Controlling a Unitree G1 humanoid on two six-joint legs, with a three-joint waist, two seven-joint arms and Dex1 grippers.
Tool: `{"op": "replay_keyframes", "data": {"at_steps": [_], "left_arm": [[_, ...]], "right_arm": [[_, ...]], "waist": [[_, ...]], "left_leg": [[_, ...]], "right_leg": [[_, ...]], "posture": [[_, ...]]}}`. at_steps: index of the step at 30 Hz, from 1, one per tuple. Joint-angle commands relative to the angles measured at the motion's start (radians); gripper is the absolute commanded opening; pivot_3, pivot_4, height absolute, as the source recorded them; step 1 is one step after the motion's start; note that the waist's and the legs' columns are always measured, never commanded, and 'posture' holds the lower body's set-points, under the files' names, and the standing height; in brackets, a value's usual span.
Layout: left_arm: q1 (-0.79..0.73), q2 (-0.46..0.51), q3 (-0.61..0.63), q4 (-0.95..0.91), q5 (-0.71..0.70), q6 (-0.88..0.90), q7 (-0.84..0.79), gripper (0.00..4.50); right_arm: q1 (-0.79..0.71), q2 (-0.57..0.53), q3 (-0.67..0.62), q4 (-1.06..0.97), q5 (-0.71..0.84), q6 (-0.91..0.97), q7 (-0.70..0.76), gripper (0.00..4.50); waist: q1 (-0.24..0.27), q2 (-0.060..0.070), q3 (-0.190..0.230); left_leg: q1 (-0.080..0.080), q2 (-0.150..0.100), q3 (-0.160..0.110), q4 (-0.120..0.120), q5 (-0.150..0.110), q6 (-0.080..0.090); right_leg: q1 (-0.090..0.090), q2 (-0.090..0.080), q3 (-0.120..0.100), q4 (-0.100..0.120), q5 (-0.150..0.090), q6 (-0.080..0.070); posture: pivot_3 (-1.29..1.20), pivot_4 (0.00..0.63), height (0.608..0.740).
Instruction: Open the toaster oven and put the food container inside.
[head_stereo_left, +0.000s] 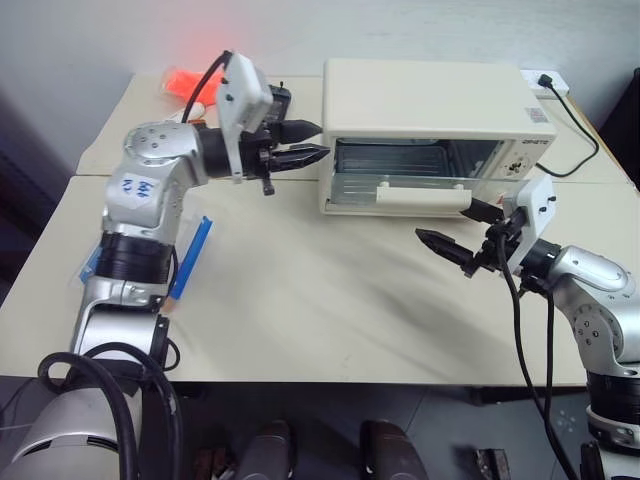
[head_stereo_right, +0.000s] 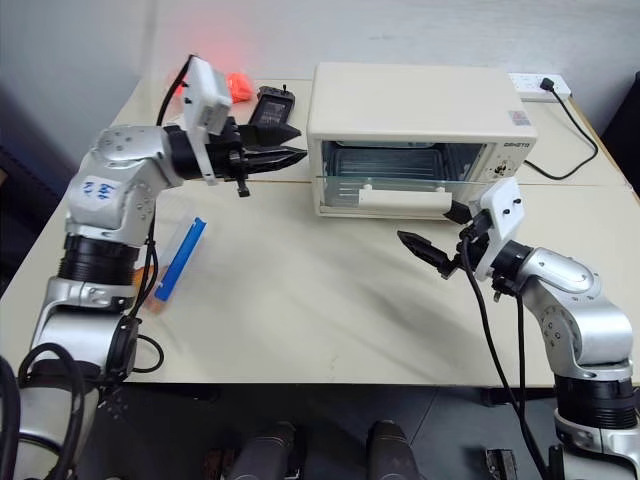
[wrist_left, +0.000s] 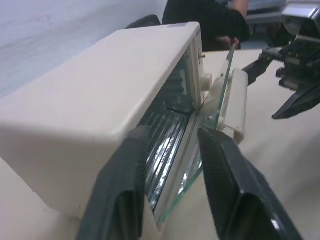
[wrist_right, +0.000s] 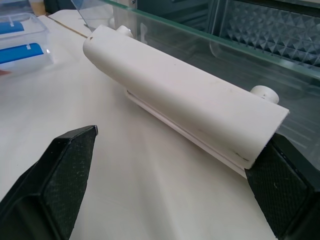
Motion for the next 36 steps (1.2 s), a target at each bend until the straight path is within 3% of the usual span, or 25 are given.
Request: {"op": "replay_keyframes", "data": {"at_steps": [1, 7, 16, 21, 29, 36], "left_arm": [[-0.067, -0.034, -0.018, 0.097, 0.053, -0.123, -0.038, 0.03], [-0.143, -0.108, -0.050, 0.296, 0.133, -0.257, -0.063, 0.01], [-0.157, -0.178, -0.048, 0.410, 0.183, -0.344, -0.080, 0.01], [-0.118, -0.186, -0.045, 0.362, 0.178, -0.332, -0.103, 0.01], [0.020, -0.197, -0.085, 0.203, 0.186, -0.289, -0.133, 0.01], [0.110, -0.215, -0.158, 0.130, 0.250, -0.211, -0.096, 0.01]], "right_arm": [[0.012, 0.007, -0.033, -0.039, 0.012, -0.024, -0.007, 4.50], [0.022, 0.006, -0.035, -0.040, 0.012, -0.032, -0.011, 4.50], [0.060, -0.022, -0.076, -0.074, 0.018, -0.016, -0.026, 4.50], [0.185, -0.116, -0.222, -0.129, 0.047, 0.047, -0.009, 4.50], [0.490, -0.257, -0.574, -0.270, 0.204, 0.196, 0.174, 4.50], [0.478, -0.267, -0.655, -0.317, 0.310, 0.260, 0.122, 4.50]], "waist": [[0.000, 0.000, 0.000], [0.001, -0.001, 0.001], [0.002, -0.002, 0.001], [0.019, -0.002, 0.001], [0.026, -0.003, 0.002], [0.022, -0.004, 0.002]], "left_leg": [[0.000, 0.000, 0.000, 0.000, 0.000, 0.000], [0.000, 0.000, 0.001, 0.000, 0.000, 0.000], [0.000, 0.000, 0.001, 0.001, 0.000, 0.001], [-0.001, -0.001, 0.001, 0.001, 0.000, 0.001], [-0.001, -0.001, 0.002, 0.002, 0.000, 0.002], [0.002, -0.001, 0.001, 0.002, 0.004, 0.002]], "right_leg": [[0.000, 0.000, 0.000, 0.000, 0.000, 0.000], [0.000, 0.000, 0.000, 0.001, 0.000, 0.000], [-0.001, 0.000, 0.000, 0.002, 0.000, 0.000], [-0.001, -0.001, 0.000, 0.003, 0.000, 0.000], [0.000, -0.001, 0.000, 0.003, 0.000, 0.001], [0.001, -0.001, 0.004, 0.002, 0.002, 0.003]], "posture": [[0.00, 0.150, 0.740], [0.00, 0.150, 0.740], [0.00, 0.150, 0.740], [0.00, 0.150, 0.740], [0.00, 0.150, 0.740], [0.00, 0.150, 0.740]]}}
